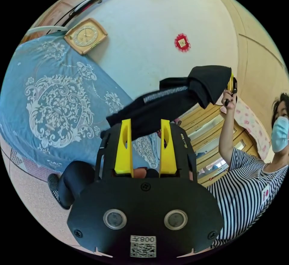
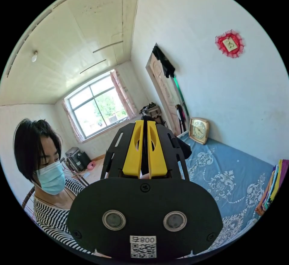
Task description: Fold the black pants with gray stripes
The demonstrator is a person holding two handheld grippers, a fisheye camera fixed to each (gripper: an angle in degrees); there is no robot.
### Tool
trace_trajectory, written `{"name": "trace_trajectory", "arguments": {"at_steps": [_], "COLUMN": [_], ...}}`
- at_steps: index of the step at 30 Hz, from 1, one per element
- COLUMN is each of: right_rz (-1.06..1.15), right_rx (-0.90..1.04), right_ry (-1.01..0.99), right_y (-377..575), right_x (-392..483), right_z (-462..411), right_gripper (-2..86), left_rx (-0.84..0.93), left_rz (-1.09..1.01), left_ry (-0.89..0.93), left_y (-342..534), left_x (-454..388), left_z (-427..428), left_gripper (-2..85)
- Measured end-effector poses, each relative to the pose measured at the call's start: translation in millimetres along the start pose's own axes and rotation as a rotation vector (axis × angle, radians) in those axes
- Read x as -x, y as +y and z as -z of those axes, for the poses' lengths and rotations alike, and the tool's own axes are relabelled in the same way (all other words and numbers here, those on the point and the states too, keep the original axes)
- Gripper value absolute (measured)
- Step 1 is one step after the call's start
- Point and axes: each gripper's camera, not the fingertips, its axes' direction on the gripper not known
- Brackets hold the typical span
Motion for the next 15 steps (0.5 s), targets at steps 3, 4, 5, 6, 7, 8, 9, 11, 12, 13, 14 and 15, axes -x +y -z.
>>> {"name": "trace_trajectory", "arguments": {"at_steps": [3,4,5,6,7,8,9,11,12,13,14,15], "right_rz": [-0.020,-0.026,-0.029,-0.035,-0.040,-0.048,-0.052,-0.061,-0.066,-0.070,-0.077,-0.078], "right_rx": [0.086,0.115,0.127,0.145,0.154,0.157,0.157,0.150,0.144,0.138,0.132,0.129], "right_ry": [0.010,0.015,0.018,0.026,0.033,0.034,0.033,0.036,0.041,0.051,0.059,0.062], "right_y": [-4,-5,-5,-7,-8,-10,-11,-15,-17,-20,-23,-24], "right_x": [-5,-8,-9,-12,-14,-18,-20,-25,-28,-32,-37,-39], "right_z": [-49,-66,-74,-87,-98,-108,-112,-122,-128,-134,-140,-143], "right_gripper": [0.8,0.9,0.9,0.9,1.0,1.0,1.0,1.1,1.2,1.2,1.3,1.3], "left_rx": [0.108,0.128,0.168,0.210,0.229,0.263,0.295,0.329,0.342,0.343,0.342,0.341], "left_rz": [-0.021,-0.030,-0.050,-0.070,-0.080,-0.101,-0.120,-0.135,-0.142,-0.144,-0.149,-0.154], "left_ry": [0.036,0.041,0.053,0.065,0.069,0.068,0.054,0.036,0.028,0.023,0.025,0.024], "left_y": [2,3,4,5,5,6,5,2,-1,-3,-6,-10], "left_x": [-8,-11,-17,-24,-27,-33,-39,-44,-48,-50,-53,-57], "left_z": [-3,-5,-8,-13,-15,-19,-22,-24,-23,-22,-19,-13], "left_gripper": [14.1,14.2,14.3,14.4,14.4,14.5,14.5,14.5,14.4,14.3,14.1,13.7]}}
